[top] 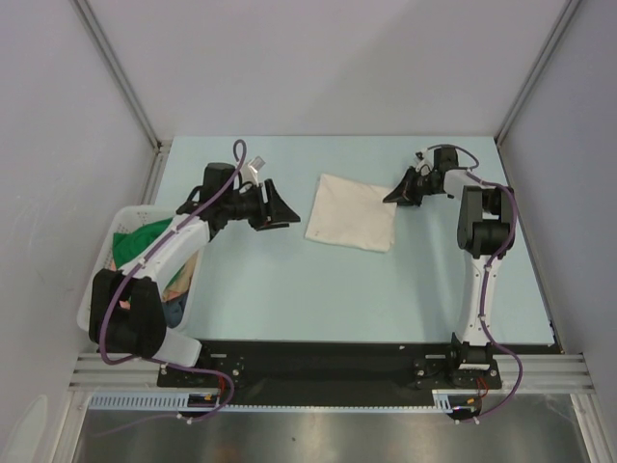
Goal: Fold and stack the t-shirts
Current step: Neatly place the folded tshirt to the corner
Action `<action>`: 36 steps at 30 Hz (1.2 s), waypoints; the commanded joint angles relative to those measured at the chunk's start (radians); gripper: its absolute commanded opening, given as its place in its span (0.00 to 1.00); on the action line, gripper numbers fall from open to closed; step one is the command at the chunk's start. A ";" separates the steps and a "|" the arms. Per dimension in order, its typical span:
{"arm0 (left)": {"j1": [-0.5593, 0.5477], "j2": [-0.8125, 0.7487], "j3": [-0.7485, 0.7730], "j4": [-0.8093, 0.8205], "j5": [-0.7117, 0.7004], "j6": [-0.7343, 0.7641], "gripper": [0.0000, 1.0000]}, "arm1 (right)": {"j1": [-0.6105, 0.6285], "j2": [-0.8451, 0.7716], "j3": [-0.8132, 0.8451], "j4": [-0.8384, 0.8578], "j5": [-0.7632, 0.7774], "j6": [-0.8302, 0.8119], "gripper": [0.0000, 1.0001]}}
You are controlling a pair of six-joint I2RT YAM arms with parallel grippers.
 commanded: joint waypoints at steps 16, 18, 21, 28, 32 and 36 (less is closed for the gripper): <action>0.062 -0.006 -0.112 0.019 0.014 0.032 0.59 | -0.199 0.155 0.712 -0.688 0.489 -0.495 0.00; 0.062 -0.005 -0.133 0.019 0.014 0.032 0.59 | -0.236 0.163 0.716 -0.631 0.510 -0.496 0.00; 0.062 0.006 -0.158 0.039 0.005 0.014 0.59 | -0.251 0.166 0.721 -0.538 0.565 -0.556 0.00; 0.059 0.056 -0.135 -0.038 -0.035 0.040 0.59 | -0.283 0.192 0.739 -0.322 0.719 -0.679 0.00; 0.059 0.090 -0.115 -0.032 -0.046 0.043 0.58 | -0.294 0.215 0.764 -0.199 0.757 -0.711 0.00; 0.053 0.144 -0.031 -0.079 -0.067 0.063 0.58 | -0.294 0.242 0.782 -0.094 0.786 -0.769 0.00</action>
